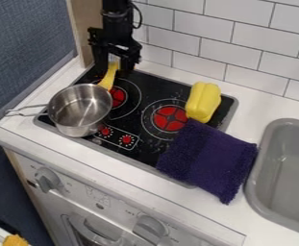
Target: Move the yellow brush above the right burner
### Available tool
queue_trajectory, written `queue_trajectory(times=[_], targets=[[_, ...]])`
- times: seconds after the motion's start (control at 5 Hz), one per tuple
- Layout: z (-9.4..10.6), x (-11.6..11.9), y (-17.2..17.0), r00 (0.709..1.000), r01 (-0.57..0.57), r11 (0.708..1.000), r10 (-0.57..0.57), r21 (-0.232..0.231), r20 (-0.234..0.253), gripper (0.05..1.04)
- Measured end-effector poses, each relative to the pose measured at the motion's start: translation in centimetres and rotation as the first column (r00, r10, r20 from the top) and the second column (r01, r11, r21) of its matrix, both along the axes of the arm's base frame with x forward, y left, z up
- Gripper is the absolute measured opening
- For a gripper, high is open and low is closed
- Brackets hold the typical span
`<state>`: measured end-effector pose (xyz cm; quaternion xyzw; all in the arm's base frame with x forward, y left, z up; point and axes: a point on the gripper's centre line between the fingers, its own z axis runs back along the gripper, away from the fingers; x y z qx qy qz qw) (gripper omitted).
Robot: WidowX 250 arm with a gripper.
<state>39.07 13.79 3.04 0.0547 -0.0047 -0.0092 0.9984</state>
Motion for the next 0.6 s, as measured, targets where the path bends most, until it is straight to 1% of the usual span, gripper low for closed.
queue_trajectory(times=[0.2,0.4,0.6], targets=[[-0.5,-0.6,-0.3,1.000,0.023,1.000,-0.023,-0.012,-0.007,1.004],[3.4,-0.7,-0.4,0.995,0.036,0.999,-0.033,-0.028,0.091,1.001],[3.6,-1.3,-0.4,0.995,0.048,0.998,-0.044,-0.037,0.090,1.001]])
